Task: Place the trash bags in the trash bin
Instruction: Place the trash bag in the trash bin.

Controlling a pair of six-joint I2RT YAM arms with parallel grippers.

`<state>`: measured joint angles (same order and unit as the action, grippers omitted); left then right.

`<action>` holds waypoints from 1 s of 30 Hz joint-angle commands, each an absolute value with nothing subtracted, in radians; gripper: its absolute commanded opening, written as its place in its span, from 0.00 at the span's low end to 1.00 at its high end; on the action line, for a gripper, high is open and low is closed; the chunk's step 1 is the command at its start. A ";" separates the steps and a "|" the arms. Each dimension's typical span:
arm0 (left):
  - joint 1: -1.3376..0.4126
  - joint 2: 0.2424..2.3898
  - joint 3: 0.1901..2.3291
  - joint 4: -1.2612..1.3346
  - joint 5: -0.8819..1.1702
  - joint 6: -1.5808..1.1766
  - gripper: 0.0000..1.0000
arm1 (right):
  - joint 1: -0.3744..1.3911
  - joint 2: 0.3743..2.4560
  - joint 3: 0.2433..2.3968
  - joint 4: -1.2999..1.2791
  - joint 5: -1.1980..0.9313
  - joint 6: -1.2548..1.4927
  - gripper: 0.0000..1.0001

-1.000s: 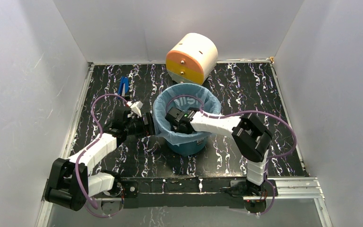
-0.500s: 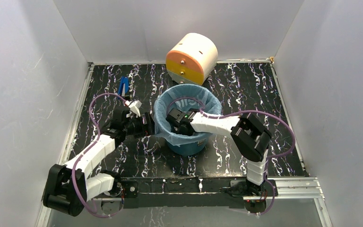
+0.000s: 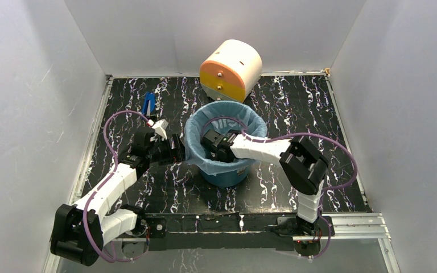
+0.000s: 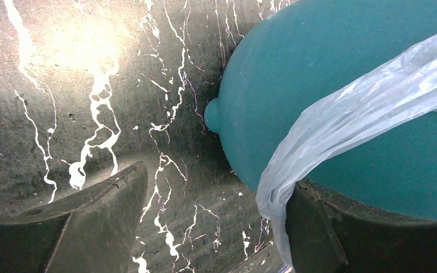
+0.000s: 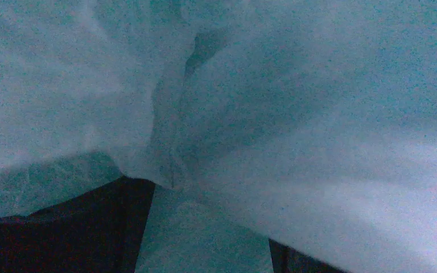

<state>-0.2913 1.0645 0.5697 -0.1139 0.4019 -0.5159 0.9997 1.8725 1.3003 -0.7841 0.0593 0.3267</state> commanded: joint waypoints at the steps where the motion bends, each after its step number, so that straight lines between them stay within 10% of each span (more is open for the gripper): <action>1: -0.295 1.047 0.598 -0.123 0.387 -0.503 0.79 | 0.996 1.788 1.361 -0.822 0.066 0.364 0.77; 30: -0.294 1.030 0.621 -0.128 0.400 -0.511 0.80 | 0.991 1.779 1.284 -0.737 0.038 0.395 0.77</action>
<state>-0.2913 1.0588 0.5774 -0.1173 0.3988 -0.5171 1.0008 1.7851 1.2934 -0.7803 0.0566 0.3889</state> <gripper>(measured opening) 0.795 0.762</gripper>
